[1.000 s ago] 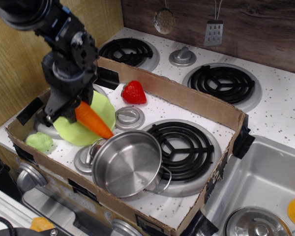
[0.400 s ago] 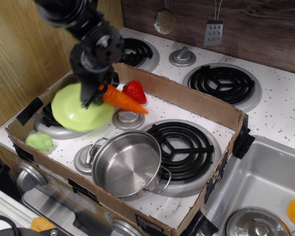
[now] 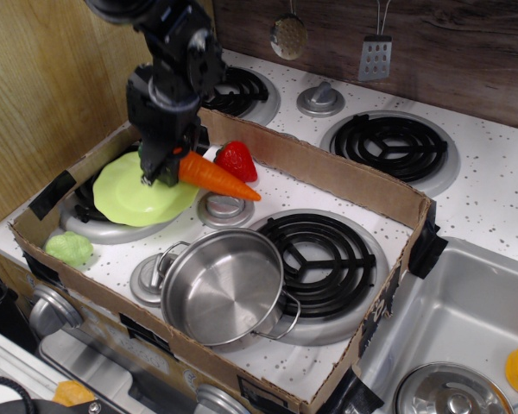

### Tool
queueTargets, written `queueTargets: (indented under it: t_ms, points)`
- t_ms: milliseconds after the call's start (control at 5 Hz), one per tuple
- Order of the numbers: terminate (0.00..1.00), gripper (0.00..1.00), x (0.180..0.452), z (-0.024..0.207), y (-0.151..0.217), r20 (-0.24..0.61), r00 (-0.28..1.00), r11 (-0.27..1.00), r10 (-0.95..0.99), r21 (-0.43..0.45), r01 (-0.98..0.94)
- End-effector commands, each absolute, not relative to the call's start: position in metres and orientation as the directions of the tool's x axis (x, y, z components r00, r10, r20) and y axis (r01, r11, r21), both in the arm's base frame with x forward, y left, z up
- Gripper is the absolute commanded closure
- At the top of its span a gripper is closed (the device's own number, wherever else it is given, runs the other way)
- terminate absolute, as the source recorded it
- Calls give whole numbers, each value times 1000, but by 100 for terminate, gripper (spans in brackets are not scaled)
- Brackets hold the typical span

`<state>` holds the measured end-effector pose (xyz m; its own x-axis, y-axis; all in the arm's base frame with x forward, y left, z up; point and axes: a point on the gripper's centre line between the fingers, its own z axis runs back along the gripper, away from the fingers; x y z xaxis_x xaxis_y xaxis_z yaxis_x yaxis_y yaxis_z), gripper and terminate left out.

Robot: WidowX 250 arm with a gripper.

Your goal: Take carrot off plate

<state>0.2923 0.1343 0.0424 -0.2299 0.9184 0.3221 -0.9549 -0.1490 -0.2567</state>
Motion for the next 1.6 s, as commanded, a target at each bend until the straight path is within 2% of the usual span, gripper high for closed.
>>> queueTargets:
  t_ms: [0,400,1000,1200,1400]
  points:
    - [0,100,307,90,120,356,-215,-101,909,-311,-945]
    - [0,100,309,76,83,298,-188,-100,936,-289,-952]
    - [0,100,342,48,5,265,-220,-128,939,-326,-937]
    - [0,100,346,43,1,257,-214,-122,942,-332,-935]
    - [0,0,345,47,0,276,-206,-105,939,-342,-934]
